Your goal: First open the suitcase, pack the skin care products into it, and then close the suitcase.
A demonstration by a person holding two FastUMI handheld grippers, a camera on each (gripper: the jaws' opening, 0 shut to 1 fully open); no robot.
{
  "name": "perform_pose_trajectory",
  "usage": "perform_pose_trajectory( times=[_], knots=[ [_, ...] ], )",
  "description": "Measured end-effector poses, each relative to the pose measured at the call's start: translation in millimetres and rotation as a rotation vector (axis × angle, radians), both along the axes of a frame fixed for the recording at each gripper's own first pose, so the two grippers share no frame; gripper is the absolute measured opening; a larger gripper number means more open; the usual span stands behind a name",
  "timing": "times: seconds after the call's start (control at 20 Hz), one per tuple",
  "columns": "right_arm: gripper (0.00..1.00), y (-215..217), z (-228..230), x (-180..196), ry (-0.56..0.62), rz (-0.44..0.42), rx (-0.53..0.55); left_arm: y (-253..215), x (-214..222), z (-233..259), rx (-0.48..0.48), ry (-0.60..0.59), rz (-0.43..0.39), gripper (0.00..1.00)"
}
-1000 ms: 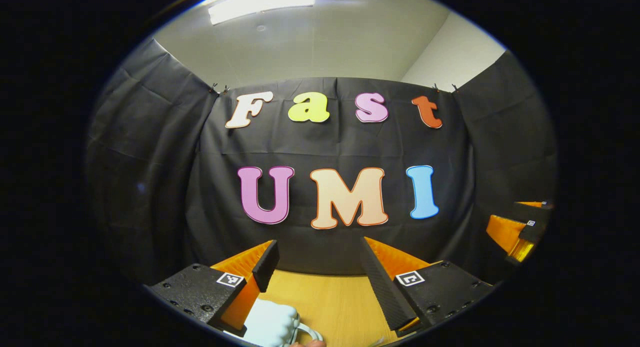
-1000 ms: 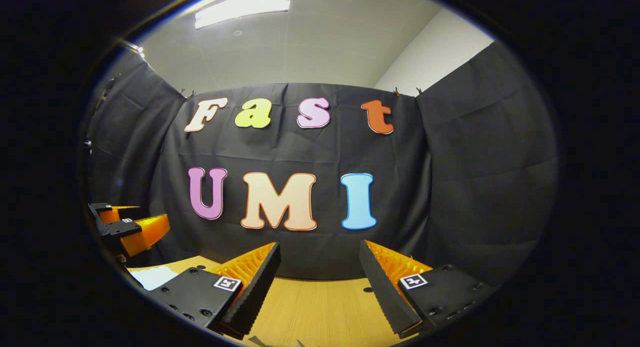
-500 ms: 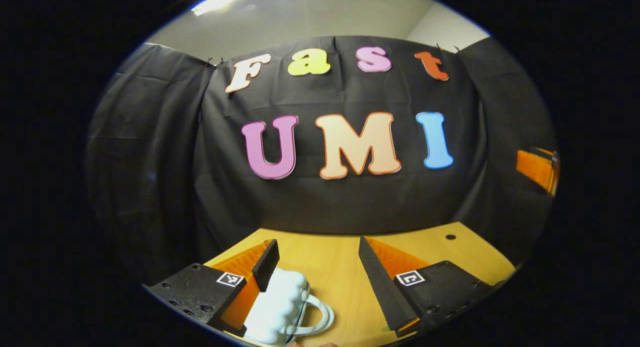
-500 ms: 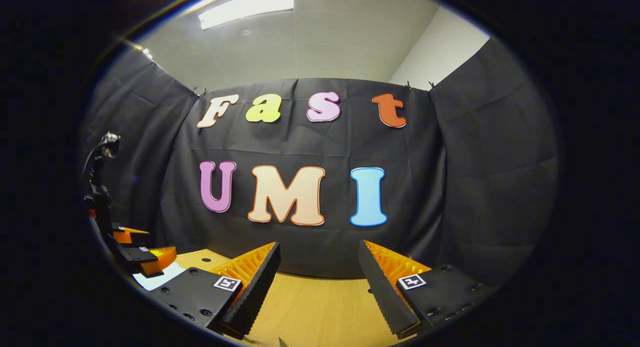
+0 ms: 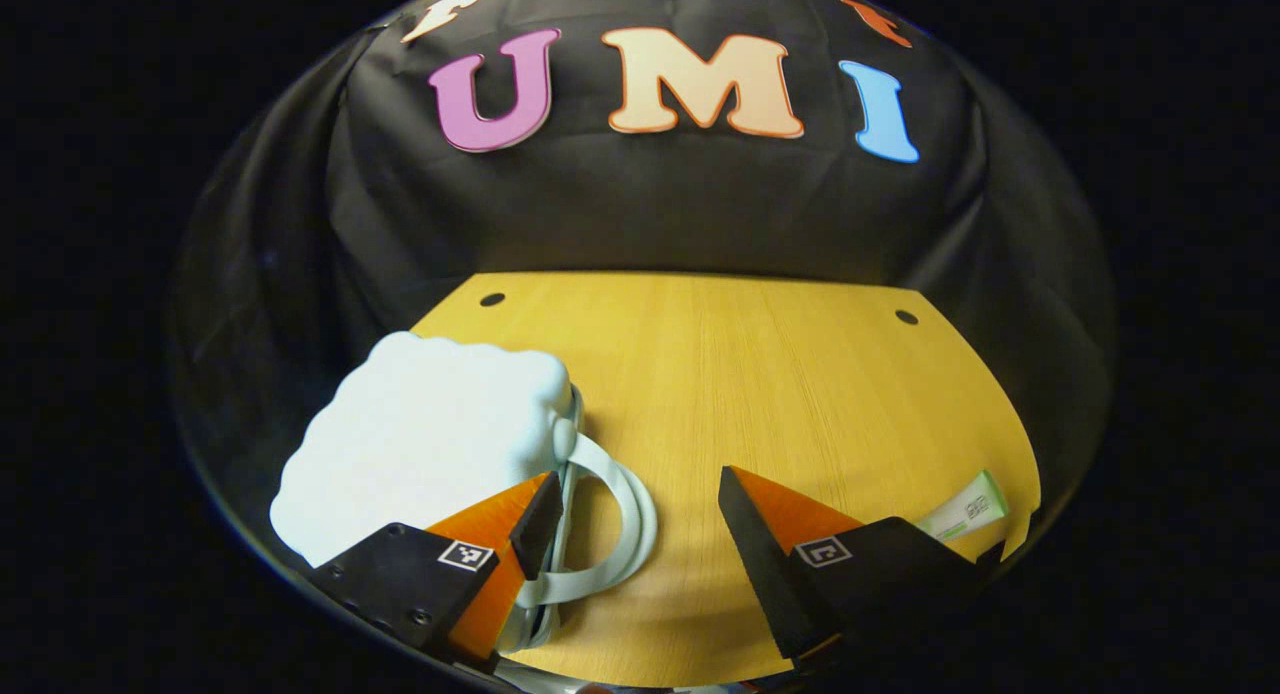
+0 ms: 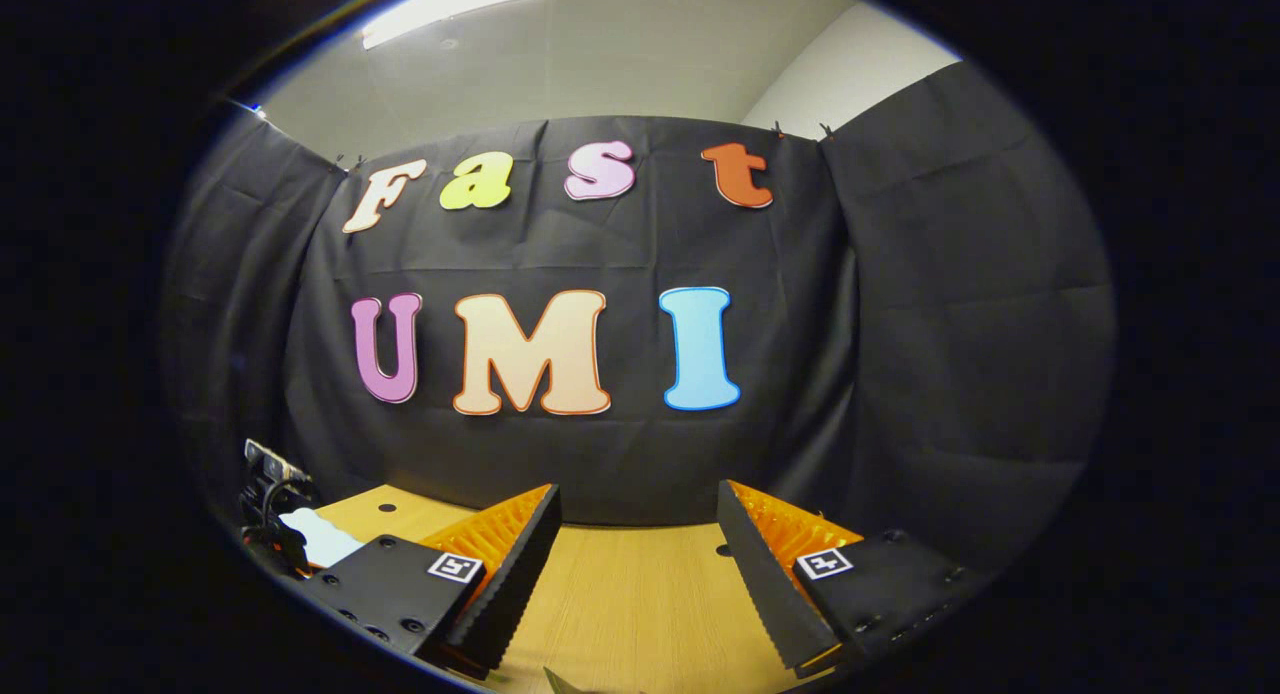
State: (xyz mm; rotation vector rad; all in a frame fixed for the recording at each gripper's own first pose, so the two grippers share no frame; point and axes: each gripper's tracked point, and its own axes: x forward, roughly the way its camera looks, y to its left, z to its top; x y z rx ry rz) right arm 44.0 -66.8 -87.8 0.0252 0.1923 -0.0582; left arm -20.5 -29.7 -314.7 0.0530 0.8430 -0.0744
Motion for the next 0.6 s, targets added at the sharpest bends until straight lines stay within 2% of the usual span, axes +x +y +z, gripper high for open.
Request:
perform_pose_trajectory(
  times=[0.15, 0.25, 0.35, 0.55, 0.6],
  knots=[
    [0.98, -1.9, 5.5, -5.4, -0.004, -0.025, -0.045, -0.4, -7.0, -38.6, 0.043, 0.105, -0.038, 0.93],
    [0.98, -2.0, 13.9, -8.3, -0.025, -0.031, -0.095, -4.7, -10.7, -62.8, 0.042, 0.179, -0.044, 0.91],
    [0.98, 2.9, 19.7, -10.7, -0.040, -0.023, -0.101, -9.1, -13.1, -80.0, 0.028, 0.240, -0.043, 0.88],
    [0.98, 1.2, 24.5, -12.2, -0.051, -0.021, -0.113, -6.5, -6.7, -92.3, 0.023, 0.273, -0.029, 0.76],
    [0.98, -0.1, 25.9, -13.3, -0.055, -0.020, -0.121, -1.2, -5.7, -91.8, 0.037, 0.275, -0.022, 0.67]
  ],
)
